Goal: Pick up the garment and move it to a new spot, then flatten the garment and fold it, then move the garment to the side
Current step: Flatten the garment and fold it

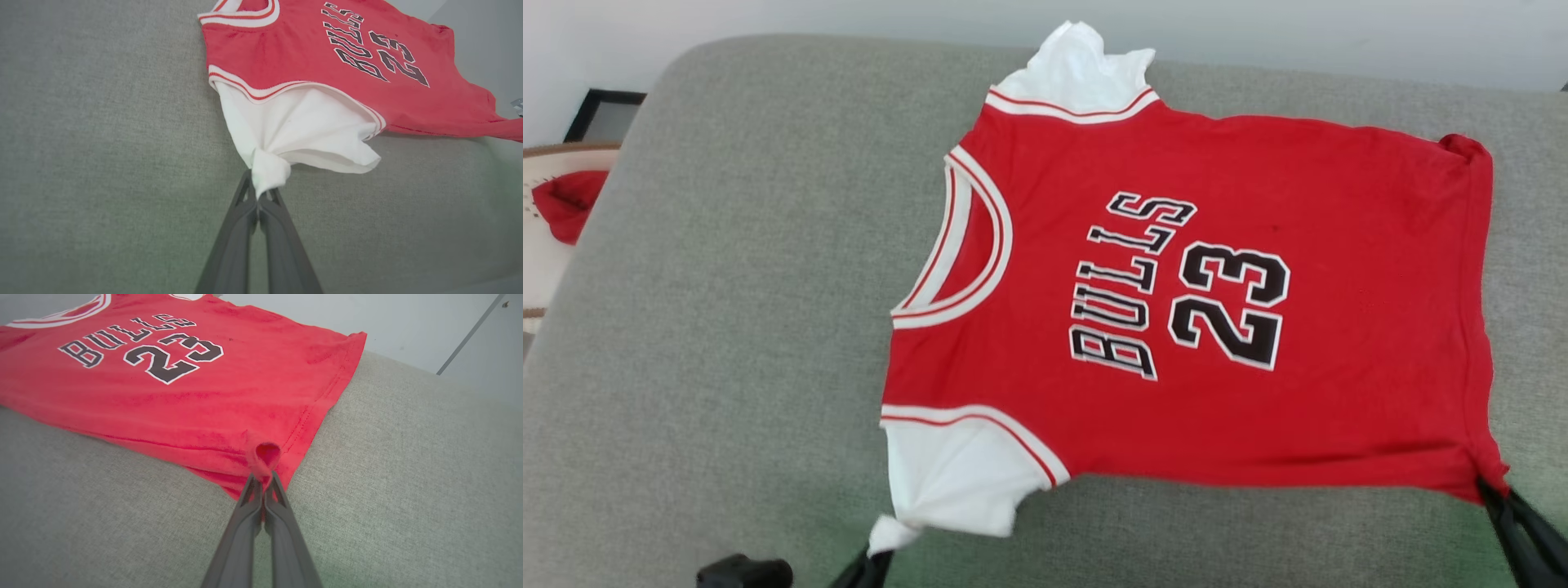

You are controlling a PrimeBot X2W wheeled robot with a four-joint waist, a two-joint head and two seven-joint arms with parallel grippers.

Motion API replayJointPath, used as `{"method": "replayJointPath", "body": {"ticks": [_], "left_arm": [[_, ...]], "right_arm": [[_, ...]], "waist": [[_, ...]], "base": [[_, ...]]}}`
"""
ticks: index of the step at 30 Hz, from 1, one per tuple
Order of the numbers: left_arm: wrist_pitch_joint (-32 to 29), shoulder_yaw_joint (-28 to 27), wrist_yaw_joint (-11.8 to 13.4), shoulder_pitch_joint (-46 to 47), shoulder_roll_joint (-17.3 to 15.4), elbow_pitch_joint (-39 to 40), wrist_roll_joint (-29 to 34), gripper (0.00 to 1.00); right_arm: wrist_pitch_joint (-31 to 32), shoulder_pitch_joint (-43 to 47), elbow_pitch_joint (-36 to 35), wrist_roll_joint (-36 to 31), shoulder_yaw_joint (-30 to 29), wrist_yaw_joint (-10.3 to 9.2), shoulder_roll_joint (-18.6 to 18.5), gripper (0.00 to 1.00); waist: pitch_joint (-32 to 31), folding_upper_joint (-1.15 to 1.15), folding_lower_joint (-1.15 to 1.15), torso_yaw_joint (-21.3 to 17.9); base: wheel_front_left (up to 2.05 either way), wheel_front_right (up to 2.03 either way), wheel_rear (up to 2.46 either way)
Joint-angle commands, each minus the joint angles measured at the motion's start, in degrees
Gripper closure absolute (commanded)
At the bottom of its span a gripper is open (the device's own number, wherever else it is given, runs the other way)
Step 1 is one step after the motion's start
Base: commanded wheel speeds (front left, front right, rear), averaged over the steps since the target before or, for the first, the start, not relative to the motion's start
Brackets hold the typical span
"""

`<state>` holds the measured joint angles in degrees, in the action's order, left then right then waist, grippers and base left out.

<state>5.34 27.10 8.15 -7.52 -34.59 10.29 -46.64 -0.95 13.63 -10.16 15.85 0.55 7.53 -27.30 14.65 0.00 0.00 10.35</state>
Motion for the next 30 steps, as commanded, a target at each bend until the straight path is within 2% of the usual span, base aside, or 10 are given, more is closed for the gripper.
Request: {"method": "replayJointPath", "body": {"ticks": [1, 7, 12, 15, 18, 19, 23, 28, 30], "left_arm": [[-0.8, -0.05, 0.61, -1.53, -0.29, 1.21, -1.13, 1.0], [-3.05, -1.37, 2.6, -3.31, -2.52, 5.29, -2.12, 1.0], [-4.51, -3.85, 3.89, -0.06, -7.15, 9.71, 0.82, 1.0], [-6.69, -5.08, 3.52, 4.01, -10.64, 12.01, 3.31, 1.0], [-9.64, -5.42, 1.93, 9.88, -13.39, 13.01, 5.38, 1.0], [-9.64, -5.42, 1.93, 9.88, -13.39, 13.01, 5.38, 1.0], [-13.74, -4.75, -1.83, 19.06, -15.13, 11.56, 6.57, 1.0], [-17.66, -2.76, -7.98, 31.01, -14.6, 5.39, 7.27, 1.0], [-18.79, -1.69, -10.34, 35.33, -13.13, 1.96, 6.8, 1.0]], "right_arm": [[-0.62, 1.5, -0.6, -0.23, -0.44, -0.08, 0.57, 1.0], [-1.32, 2.95, -1.8, 0.89, -1.26, -0.08, 1.61, 1.0], [0.23, 0.07, -3.25, 2.22, -2.13, -0.08, 1.4, 1.0], [2.03, -2.66, -3.98, 3.2, -1.76, -0.08, 0.95, 1.0], [4.3, -6.7, -4.02, 3.77, -1.05, -0.08, 0.13, 1.0], [4.3, -6.7, -4.02, 3.77, -1.05, -0.08, 0.13, 1.0], [7.46, -12.74, -2.86, 4.31, 0.07, -0.08, -0.47, 1.0], [11.42, -20.89, 0.16, 5.06, 1.29, -0.08, -0.89, 1.0], [13.01, -23.65, 1.99, 5.34, 1.77, -0.08, -1.06, 1.0]], "waist": [[0.6, 0.0, 0.0, 0.19], [1.99, 0.0, 0.0, -0.51], [2.72, 0.0, 0.0, -1.77], [3.39, 0.0, 0.0, -2.88], [4.33, 0.0, 0.0, -4.18], [4.33, 0.0, 0.0, -4.18], [5.91, 0.0, 0.0, -5.99], [8.11, 0.0, 0.0, -7.69], [8.95, 0.0, 0.0, -8.04]], "base": [[0.0, 0.0, 0.0], [0.0, 0.0, 0.0], [0.0, 0.0, 0.0], [0.0, 0.0, 0.0], [0.0, 0.0, 0.0], [0.0, 0.0, 0.0], [0.0, 0.0, 0.0], [0.0, 0.0, 0.0], [0.0, 0.0, 0.0]]}}
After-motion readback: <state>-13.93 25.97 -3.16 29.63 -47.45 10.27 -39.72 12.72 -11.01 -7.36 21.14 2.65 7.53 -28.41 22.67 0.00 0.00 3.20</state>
